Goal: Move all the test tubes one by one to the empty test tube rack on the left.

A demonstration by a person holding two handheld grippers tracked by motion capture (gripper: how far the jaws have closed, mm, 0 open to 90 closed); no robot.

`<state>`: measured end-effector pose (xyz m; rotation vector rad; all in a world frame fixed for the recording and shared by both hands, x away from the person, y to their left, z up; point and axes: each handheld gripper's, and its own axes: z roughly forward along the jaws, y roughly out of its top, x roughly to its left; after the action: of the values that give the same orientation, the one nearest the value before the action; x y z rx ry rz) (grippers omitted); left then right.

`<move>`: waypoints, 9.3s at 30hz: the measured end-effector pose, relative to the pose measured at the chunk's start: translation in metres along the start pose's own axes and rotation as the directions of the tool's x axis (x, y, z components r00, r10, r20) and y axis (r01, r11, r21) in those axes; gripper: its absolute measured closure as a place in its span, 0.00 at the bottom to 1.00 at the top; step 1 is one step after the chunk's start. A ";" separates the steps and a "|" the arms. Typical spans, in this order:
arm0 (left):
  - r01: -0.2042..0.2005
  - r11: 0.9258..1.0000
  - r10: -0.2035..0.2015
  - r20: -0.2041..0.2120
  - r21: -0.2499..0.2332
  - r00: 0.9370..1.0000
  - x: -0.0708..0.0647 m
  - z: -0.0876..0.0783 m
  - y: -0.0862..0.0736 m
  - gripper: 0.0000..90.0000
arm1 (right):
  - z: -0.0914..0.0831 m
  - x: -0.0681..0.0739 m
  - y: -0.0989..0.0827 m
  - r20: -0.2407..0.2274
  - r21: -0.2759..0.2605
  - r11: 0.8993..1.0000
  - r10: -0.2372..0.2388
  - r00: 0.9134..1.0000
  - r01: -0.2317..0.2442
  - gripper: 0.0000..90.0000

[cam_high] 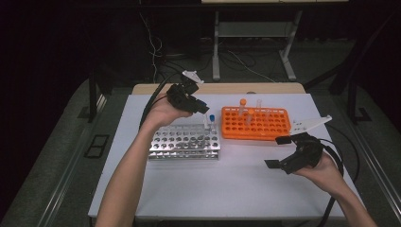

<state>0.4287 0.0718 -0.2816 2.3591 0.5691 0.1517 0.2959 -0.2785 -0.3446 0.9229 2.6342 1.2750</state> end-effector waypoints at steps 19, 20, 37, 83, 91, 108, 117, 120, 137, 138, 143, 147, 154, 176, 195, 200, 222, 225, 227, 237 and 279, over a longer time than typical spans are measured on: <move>0.027 0.998 -0.029 0.031 0.058 0.999 0.011 0.032 -0.017 0.82 | -0.001 -0.007 -0.012 0.010 -0.014 1.000 0.025 1.000 -0.024 0.00; 0.032 0.998 -0.034 0.034 0.058 0.999 0.011 0.034 -0.019 0.82 | -0.001 -0.008 -0.012 0.009 -0.015 1.000 0.025 1.000 -0.025 0.00; 0.046 0.998 -0.048 0.061 0.041 0.997 0.007 0.034 -0.022 0.63 | 0.003 -0.017 -0.013 0.025 -0.014 0.999 0.051 0.998 -0.051 0.00; 0.054 0.985 -0.054 0.007 -0.164 0.999 -0.074 -0.043 -0.081 0.00 | 0.048 -0.135 0.009 0.157 -0.011 0.983 0.181 0.971 -0.182 0.15; 0.068 0.984 -0.067 0.011 -0.167 0.998 -0.074 -0.043 -0.089 0.00 | 0.055 -0.143 0.006 0.173 -0.022 0.986 0.164 0.971 -0.163 0.38; 0.080 0.984 -0.079 0.010 -0.162 0.997 -0.072 -0.041 -0.096 0.00 | 0.068 -0.135 0.012 0.205 -0.018 0.999 0.052 0.977 -0.049 0.83; 0.076 0.985 -0.076 0.009 -0.153 0.997 -0.073 -0.039 -0.094 0.00 | 0.054 -0.126 0.023 0.240 -0.021 0.999 0.029 0.970 -0.025 0.83; 0.072 0.986 -0.072 0.009 -0.152 0.997 -0.073 -0.040 -0.092 0.00 | 0.045 -0.120 0.031 0.244 -0.023 1.000 0.013 0.970 -0.007 0.83; 0.053 0.987 -0.050 0.019 -0.150 0.999 -0.078 -0.039 -0.083 0.00 | 0.006 -0.078 0.043 0.158 -0.020 1.000 -0.003 0.987 0.006 0.83; 0.048 0.988 -0.045 0.020 -0.148 0.999 -0.078 -0.039 -0.082 0.00 | 0.005 -0.074 0.044 0.154 -0.020 1.000 -0.008 0.988 0.011 0.83; 0.038 0.989 -0.035 0.025 -0.145 0.999 -0.080 -0.037 -0.078 0.00 | 0.004 -0.055 0.046 0.125 -0.004 0.999 -0.048 0.991 0.049 0.83; 0.033 0.989 -0.029 0.028 -0.145 0.999 -0.082 -0.036 -0.074 0.00 | 0.007 -0.041 0.049 0.097 0.009 0.997 -0.079 0.992 0.079 0.83; 0.017 0.990 -0.012 0.034 -0.143 0.999 -0.085 -0.034 -0.068 0.00 | 0.018 -0.019 0.053 0.038 0.036 0.991 -0.129 0.991 0.128 0.83; -0.056 0.994 0.066 0.101 -0.095 0.993 -0.102 -0.018 -0.048 0.05 | 0.062 0.038 0.065 -0.115 0.081 0.962 -0.250 0.961 0.260 0.83; -0.168 0.986 0.169 0.191 -0.026 0.967 -0.119 -0.004 -0.037 0.49 | 0.094 0.070 0.070 -0.195 0.091 0.943 -0.299 0.934 0.320 0.83; -0.182 0.983 0.182 0.214 -0.019 0.960 -0.120 -0.004 -0.036 0.68 | 0.097 0.075 0.070 -0.204 0.083 0.943 -0.301 0.931 0.323 0.83; -0.158 0.987 0.156 0.198 -0.009 0.968 -0.106 -0.022 -0.030 0.82 | 0.081 0.066 0.068 -0.151 0.051 0.966 -0.245 0.958 0.255 0.49; -0.152 0.988 0.151 0.186 -0.011 0.971 -0.103 -0.027 -0.029 0.82 | 0.076 0.061 0.065 -0.131 0.052 0.972 -0.222 0.966 0.231 0.39; -0.148 0.989 0.148 0.181 -0.012 0.972 -0.100 -0.031 -0.029 0.82 | 0.073 0.058 0.063 -0.125 0.049 0.975 -0.207 0.970 0.215 0.31; -0.129 0.991 0.131 0.129 -0.017 0.983 -0.084 -0.048 -0.025 0.82 | 0.058 0.045 0.055 -0.098 0.049 0.990 -0.127 0.987 0.132 0.00; 0.081 0.995 -0.083 -0.039 -0.066 0.996 0.009 -0.024 -0.021 0.83 | 0.024 0.004 0.015 -0.016 0.008 1.000 -0.005 1.000 0.005 0.00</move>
<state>0.4229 0.1040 -0.2772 2.2710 0.6703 0.1795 0.3073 -0.2529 -0.3485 0.9104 2.6543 1.2768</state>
